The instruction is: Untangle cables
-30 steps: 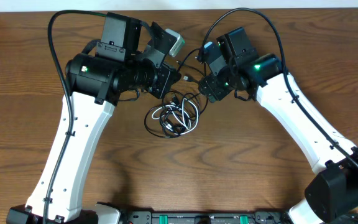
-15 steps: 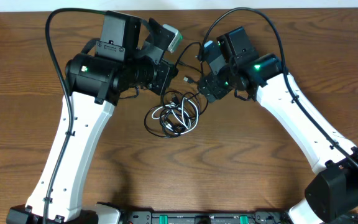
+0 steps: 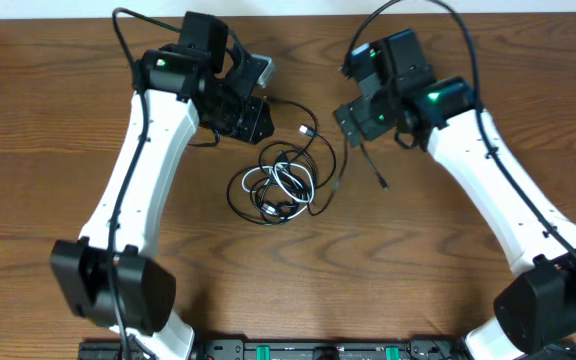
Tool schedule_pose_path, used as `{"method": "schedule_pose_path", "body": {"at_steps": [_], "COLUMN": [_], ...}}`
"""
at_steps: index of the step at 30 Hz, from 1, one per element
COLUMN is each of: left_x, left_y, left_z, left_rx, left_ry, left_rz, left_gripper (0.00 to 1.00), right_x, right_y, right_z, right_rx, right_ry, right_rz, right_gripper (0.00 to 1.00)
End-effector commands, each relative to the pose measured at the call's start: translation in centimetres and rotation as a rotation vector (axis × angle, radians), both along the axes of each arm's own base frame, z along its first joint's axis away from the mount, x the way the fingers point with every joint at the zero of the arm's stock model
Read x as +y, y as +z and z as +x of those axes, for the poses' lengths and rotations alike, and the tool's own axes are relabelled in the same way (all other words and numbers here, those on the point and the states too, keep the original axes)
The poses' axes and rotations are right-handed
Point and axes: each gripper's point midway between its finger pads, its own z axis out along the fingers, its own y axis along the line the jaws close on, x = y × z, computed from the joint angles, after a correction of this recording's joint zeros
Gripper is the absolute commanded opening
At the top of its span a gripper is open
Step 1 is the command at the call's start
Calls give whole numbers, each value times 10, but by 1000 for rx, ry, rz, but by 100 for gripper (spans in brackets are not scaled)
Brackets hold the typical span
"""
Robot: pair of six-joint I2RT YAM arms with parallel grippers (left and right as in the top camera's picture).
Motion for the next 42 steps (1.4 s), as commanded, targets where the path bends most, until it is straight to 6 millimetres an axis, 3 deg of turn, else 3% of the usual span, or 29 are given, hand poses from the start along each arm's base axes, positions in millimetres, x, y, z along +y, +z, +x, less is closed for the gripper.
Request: {"method": "schedule_pose_path", "body": {"at_steps": [1,9,13,17,22,34,42], "left_x": [8,8,-2,-7,-20,-20,-13], "left_y": [-28,-93,-111,-117,-107,-117,-127], "left_z": [2,-5,-15,-19,-29,-44,-41], "left_rx": [87,308,407,445,459,521,518], "left_ry": [-2,-7,-33,-42,-125,-122,-76], "left_rz": [48,89,32,2,-90,-68,20], "left_gripper": [35,36,37,37,37,38,38], "right_x": [-13,-19,-19,-19,-20,-20,-21], "right_y": [23,24,24,23,22,21,29], "right_z": [9,12,12,10,8,8,6], "right_rx": [-48,-45,-48,-42,-32,-30,-46], "right_ry": [-48,-58,-52,-51,-52,-51,-51], "right_rz": [25,36,32,30,26,25,31], "right_gripper": [99,99,99,99,99,99,99]}}
